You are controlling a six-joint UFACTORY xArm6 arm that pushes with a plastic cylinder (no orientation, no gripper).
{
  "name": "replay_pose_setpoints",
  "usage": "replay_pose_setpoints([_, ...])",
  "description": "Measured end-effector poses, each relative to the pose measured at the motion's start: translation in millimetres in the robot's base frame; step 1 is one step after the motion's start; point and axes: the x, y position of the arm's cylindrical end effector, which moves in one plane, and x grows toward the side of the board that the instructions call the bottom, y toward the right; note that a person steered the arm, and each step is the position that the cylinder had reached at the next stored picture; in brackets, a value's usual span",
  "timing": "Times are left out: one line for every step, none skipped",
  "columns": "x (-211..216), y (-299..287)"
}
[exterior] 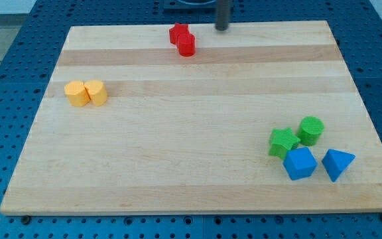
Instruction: Push the red star to the left of the red circle
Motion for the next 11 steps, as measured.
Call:
replay_pose_setpoints([0,-66])
replay_pose_setpoints([9,-79])
replay_pose_setpoints([31,-74])
replay_pose_setpoints([46,-72])
replay_pose_setpoints([59,-72])
replay_pose_setpoints([74,-72])
replay_pose_setpoints([87,-71])
replay_pose_setpoints([101,-67])
replay_pose_setpoints([115,-67])
replay_pose_setpoints([117,-44])
replay_pose_setpoints([117,-7])
